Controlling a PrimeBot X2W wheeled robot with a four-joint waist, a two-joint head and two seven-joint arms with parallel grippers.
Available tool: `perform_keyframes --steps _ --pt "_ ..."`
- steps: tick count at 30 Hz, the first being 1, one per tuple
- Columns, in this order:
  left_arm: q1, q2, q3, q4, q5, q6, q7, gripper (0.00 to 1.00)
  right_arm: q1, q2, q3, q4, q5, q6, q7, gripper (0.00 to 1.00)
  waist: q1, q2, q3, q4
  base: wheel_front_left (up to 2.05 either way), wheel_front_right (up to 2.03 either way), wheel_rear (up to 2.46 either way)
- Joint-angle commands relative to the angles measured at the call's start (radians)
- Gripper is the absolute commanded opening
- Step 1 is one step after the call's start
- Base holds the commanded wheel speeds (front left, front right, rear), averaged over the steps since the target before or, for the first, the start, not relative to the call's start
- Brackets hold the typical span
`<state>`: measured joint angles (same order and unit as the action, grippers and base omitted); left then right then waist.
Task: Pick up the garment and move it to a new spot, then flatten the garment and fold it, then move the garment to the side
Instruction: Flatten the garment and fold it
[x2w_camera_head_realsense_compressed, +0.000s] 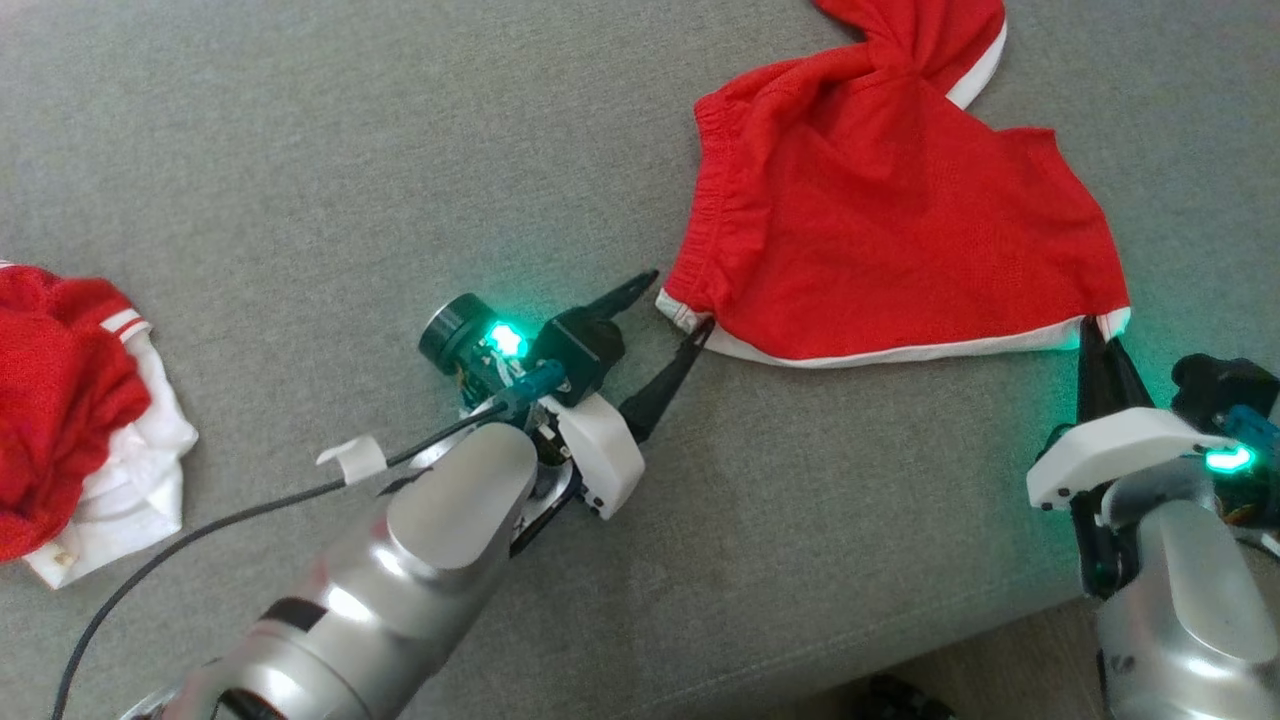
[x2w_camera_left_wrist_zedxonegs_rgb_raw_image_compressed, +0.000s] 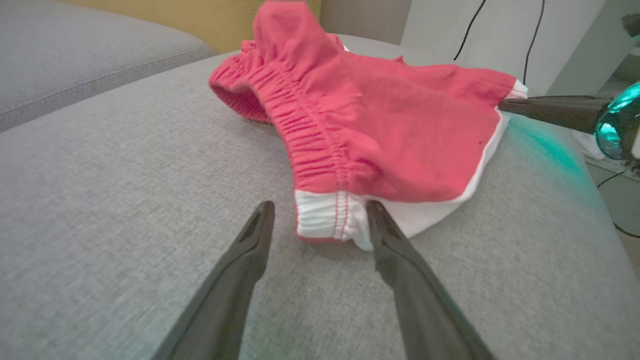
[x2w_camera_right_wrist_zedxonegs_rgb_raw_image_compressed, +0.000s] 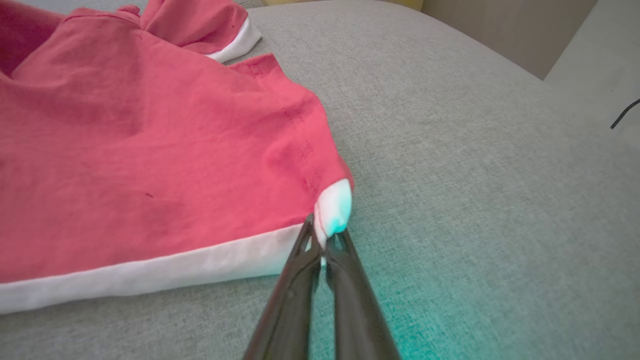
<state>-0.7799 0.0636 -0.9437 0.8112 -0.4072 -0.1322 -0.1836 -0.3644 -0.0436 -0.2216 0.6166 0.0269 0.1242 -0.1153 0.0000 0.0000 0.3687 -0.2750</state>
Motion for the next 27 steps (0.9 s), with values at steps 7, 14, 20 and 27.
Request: perform_keyframes --steps 7,14,20,27 --pt "-0.066 -0.002 -0.048 -0.002 -0.064 0.002 -0.029 0.0 -0.027 -0.007 0.017 -0.032 0.01 0.007 -0.016 0.0 0.0 0.0 -0.001 0.006 0.0 0.0 0.0" --pt "-0.066 0.0 -0.045 0.015 -0.091 0.002 -0.059 0.0 -0.023 -0.007 0.019 -0.047 0.016 0.007 -0.021 0.0 0.0 0.0 -0.034 0.025 0.0 0.0 0.0" --pt "-0.059 0.013 -0.005 -0.006 -0.108 0.017 -0.074 0.0 -0.026 -0.007 0.047 -0.104 0.043 0.007 -0.034 0.0 0.0 0.0 -0.082 0.048 0.0 0.0 0.0" --pt "-0.08 0.061 0.098 -0.094 -0.149 0.045 -0.078 0.0 -0.088 -0.007 0.088 -0.233 0.055 0.007 -0.033 0.0 0.0 0.0 -0.166 0.09 0.0 0.0 0.0"
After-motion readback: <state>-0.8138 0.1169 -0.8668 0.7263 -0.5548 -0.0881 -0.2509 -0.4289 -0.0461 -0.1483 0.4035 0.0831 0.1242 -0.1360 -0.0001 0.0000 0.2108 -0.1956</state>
